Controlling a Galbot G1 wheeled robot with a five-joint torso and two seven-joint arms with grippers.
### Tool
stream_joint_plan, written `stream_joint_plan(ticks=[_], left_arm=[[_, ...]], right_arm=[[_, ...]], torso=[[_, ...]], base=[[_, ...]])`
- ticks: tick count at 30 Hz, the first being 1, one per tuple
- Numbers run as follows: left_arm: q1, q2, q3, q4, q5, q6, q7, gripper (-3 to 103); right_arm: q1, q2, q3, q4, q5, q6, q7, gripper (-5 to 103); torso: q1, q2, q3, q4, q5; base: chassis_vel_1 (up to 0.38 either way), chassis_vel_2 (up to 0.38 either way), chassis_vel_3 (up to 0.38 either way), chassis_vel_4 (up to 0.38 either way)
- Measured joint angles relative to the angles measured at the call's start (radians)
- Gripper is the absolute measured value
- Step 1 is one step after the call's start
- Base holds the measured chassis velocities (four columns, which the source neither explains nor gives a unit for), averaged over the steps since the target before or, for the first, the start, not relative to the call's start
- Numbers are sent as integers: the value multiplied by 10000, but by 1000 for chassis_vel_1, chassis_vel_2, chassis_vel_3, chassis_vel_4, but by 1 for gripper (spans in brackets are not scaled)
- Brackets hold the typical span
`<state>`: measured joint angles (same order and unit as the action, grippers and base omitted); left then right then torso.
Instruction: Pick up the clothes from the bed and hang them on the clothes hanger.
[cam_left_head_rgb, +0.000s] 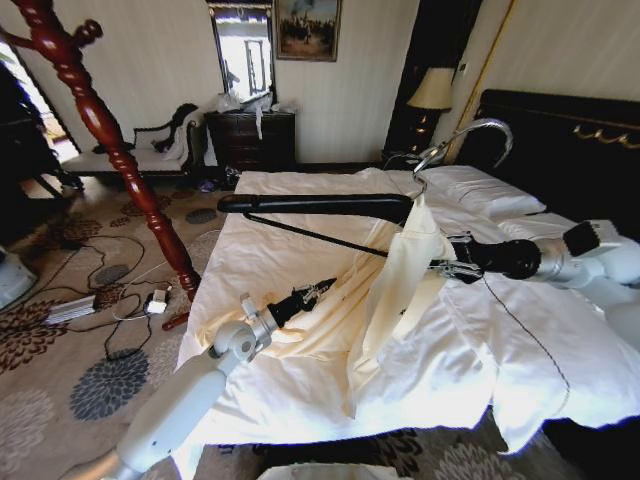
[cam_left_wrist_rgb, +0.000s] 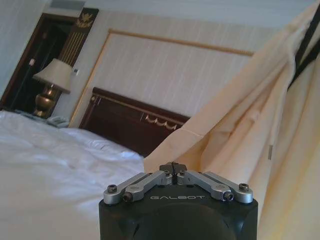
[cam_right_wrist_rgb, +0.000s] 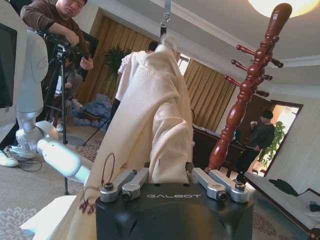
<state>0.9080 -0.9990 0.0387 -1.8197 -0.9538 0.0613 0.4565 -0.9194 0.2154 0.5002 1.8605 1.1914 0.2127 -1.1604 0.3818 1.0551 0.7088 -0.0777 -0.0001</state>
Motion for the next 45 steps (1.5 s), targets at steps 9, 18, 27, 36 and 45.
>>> stream_joint_plan(ticks=[9,18,27,36,45], left_arm=[[160,-152,-15,95,594,-229,-200,36],[-26,-105,159,190,553,-265,105,68],[-700,-109,850,734,436,-225,454,94],[-2210,-371,2529,1461,-56,-147,846,100],[-2316,-605,2402,1767,-454,-9,856,76]], right_arm=[[-5,46,26,70,68,0,11,20],[41,-106,75,198,360,-11,36,20],[48,-166,53,444,448,-21,69,20],[4,-385,-132,800,452,-25,134,20],[41,-441,-50,758,476,6,96,20]], torso=[[0,0,0,-2,0],[0,0,0,-2,0],[0,0,0,-1,1],[0,0,0,-3,1],[0,0,0,0,1]], base=[[0,0,0,0],[0,0,0,0],[0,0,0,0],[0,0,0,0],[0,0,0,0]])
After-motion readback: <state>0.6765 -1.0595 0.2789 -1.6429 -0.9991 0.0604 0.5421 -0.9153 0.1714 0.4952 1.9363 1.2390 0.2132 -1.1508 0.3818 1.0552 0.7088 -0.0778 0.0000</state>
